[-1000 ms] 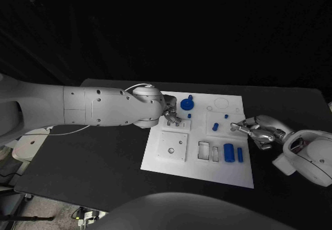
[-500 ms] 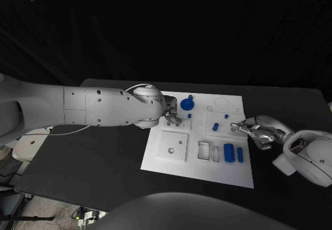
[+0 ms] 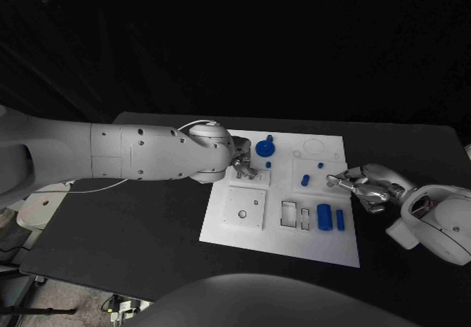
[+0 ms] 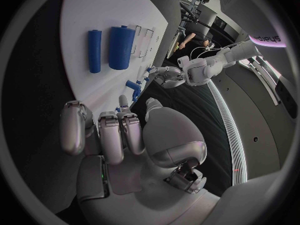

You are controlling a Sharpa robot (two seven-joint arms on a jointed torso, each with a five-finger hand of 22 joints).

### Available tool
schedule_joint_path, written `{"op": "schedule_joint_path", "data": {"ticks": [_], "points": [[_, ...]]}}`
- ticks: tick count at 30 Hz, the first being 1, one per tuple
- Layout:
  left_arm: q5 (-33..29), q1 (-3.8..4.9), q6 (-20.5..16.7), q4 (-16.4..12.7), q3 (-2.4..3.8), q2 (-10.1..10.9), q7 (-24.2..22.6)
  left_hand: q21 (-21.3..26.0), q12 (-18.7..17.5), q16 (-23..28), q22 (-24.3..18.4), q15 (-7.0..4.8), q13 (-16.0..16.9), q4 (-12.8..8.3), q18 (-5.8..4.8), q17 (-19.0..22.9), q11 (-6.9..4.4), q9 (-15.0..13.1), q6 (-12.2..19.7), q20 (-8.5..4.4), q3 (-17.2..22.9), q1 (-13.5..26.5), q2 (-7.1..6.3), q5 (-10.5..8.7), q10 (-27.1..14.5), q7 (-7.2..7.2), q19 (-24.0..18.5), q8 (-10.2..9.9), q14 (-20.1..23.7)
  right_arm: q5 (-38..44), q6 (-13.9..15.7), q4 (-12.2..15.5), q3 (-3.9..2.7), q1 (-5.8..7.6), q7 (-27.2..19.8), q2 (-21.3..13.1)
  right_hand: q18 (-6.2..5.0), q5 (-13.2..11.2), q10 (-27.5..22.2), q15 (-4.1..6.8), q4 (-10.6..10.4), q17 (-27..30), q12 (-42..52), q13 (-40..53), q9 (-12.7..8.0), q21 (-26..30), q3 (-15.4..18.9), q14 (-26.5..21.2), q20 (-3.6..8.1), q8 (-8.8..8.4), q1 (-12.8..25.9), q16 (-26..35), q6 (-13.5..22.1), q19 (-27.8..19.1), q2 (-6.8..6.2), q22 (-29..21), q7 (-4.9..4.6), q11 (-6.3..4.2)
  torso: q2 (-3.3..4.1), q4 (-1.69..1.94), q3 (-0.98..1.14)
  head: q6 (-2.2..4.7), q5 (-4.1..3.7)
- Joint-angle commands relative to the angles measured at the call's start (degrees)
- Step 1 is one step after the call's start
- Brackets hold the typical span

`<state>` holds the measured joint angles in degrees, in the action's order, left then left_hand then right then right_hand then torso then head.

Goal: Assemble the parts on the task board

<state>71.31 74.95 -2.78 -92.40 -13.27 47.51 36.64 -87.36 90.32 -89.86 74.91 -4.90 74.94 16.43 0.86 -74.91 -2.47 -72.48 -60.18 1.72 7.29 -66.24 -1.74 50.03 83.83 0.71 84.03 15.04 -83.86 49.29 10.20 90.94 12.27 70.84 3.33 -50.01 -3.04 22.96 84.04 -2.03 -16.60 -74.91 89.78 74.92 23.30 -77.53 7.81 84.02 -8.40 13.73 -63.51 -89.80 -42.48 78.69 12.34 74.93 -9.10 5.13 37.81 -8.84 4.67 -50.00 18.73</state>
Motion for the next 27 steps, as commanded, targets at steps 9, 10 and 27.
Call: {"op": "schedule_joint_path", "data": {"ticks": [9,10,27], "points": [[0.7,-0.06,0.7,0.2,0.01,-0.4,-0.1,0.5,-0.3,-0.1,14.1,-0.23,15.1,0.0,-0.10,-15.1,-0.24,-0.1,0.5,-0.35,0.4,-0.7,0.17,-0.38,6.2,0.15,4.1,-0.1,-6.1,0.2,-0.5,0.0,0.02,-0.16,-0.4,0.0,-0.73,0.3,6.0,-0.22,0.0,-15.1,0.2,15.1,-0.1,0.2,0.2,6.0,-0.15,-0.12,-0.3,-0.2,0.0,-0.4,0.26,10.1,-0.50,0.39,-0.03,0.04,-0.01,0.00,0.02],[0.7,-0.07,0.7,0.3,0.01,-0.4,-0.1,0.5,-0.3,-0.1,14.1,-0.23,15.1,0.0,-0.10,-15.1,-0.24,-0.1,0.5,-0.35,0.4,-0.7,0.17,-0.38,6.2,0.15,4.1,-0.1,-6.1,0.2,-0.5,0.0,0.02,-0.17,-0.4,0.0,-0.73,0.3,6.0,-0.22,0.0,-15.1,0.2,15.1,-0.1,0.2,0.2,6.0,-0.15,-0.12,-0.3,-0.2,0.0,-0.4,0.26,10.1,-0.50,0.39,-0.03,0.03,-0.02,0.00,0.03],[0.4,-0.15,0.9,0.5,0.01,-0.6,-0.1,0.5,-0.3,-0.1,14.1,-0.22,15.1,0.0,-0.08,-15.1,-0.22,-0.1,0.5,-0.34,0.5,-0.7,0.22,-0.51,6.2,0.16,4.1,-0.1,-6.1,0.2,-0.5,-0.1,0.02,-0.39,-0.5,0.1,-0.75,0.3,6.0,-0.23,0.0,-15.1,0.2,15.1,-0.1,0.3,0.2,6.0,-0.15,-0.12,-0.3,-0.2,0.0,-0.5,0.28,10.0,-0.51,0.40,0.04,-0.03,-0.03,0.00,0.05]]}}
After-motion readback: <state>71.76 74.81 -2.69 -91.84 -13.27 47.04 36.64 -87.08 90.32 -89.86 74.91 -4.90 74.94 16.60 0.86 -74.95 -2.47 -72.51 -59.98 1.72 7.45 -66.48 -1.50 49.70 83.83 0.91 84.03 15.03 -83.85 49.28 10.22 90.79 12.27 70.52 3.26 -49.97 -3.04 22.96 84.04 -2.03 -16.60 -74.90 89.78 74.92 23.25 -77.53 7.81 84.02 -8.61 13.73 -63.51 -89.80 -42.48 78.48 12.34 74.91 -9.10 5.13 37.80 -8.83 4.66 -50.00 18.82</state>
